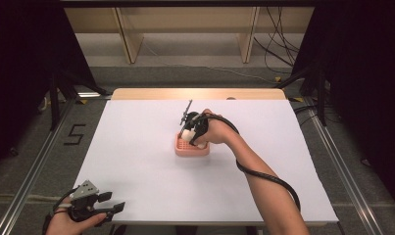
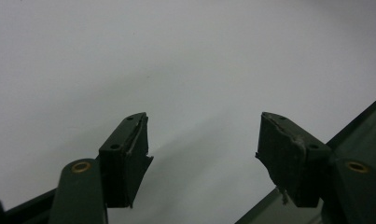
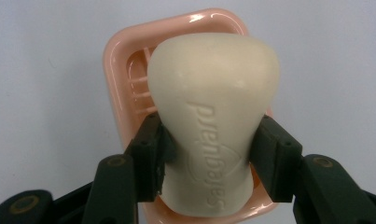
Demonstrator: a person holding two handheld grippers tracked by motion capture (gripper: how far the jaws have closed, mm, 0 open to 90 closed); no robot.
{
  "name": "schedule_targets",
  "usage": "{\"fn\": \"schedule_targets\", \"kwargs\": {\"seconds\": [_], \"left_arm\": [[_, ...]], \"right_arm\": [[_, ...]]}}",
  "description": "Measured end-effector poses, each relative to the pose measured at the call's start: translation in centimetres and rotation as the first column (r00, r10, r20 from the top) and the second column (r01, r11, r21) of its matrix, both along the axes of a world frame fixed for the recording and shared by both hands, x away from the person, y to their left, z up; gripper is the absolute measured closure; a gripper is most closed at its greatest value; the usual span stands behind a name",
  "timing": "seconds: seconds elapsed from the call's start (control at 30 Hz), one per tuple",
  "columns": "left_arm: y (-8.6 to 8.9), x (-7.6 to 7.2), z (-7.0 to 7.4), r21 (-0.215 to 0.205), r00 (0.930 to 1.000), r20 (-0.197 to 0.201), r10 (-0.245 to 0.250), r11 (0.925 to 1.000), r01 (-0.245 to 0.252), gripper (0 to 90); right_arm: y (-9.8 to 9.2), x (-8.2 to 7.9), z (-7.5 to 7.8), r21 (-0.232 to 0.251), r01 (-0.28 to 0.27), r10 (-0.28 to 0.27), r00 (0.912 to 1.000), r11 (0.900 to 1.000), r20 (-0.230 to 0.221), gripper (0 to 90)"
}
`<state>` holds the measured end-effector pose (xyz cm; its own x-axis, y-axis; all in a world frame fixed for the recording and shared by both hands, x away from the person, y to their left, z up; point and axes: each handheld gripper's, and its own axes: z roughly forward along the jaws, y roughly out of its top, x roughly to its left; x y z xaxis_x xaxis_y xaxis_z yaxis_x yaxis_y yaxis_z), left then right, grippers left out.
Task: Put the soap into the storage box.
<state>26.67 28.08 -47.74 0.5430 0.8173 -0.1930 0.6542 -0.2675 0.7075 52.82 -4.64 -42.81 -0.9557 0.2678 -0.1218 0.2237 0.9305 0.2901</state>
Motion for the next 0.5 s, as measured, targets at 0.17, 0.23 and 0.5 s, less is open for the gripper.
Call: {"fn": "schedule_targets", "kwargs": {"seconds": [0.17, 0.23, 0.5], "left_arm": [[-0.01, 0.01, -0.02, 0.002, 1.0000, 0.000, 0.003, 1.0000, -0.003, 33.2], [-0.01, 0.02, -0.02, 0.003, 1.0000, 0.001, 0.002, 1.0000, -0.002, 33.2], [0.11, 0.06, 0.04, 0.018, 0.9999, 0.013, -0.004, 0.9998, 0.003, 33.2]], "right_arm": [[0.01, -0.04, 0.00, 0.000, 0.009, -0.009, 1.0000, 1.000, -0.003, 50.4], [0.10, -0.15, 0.01, -0.002, 0.026, -0.026, 0.9996, 1.000, -0.009, 50.4], [0.19, -0.02, -0.21, -0.013, -0.025, 0.025, 0.9997, 1.000, 0.003, 50.4]]}}
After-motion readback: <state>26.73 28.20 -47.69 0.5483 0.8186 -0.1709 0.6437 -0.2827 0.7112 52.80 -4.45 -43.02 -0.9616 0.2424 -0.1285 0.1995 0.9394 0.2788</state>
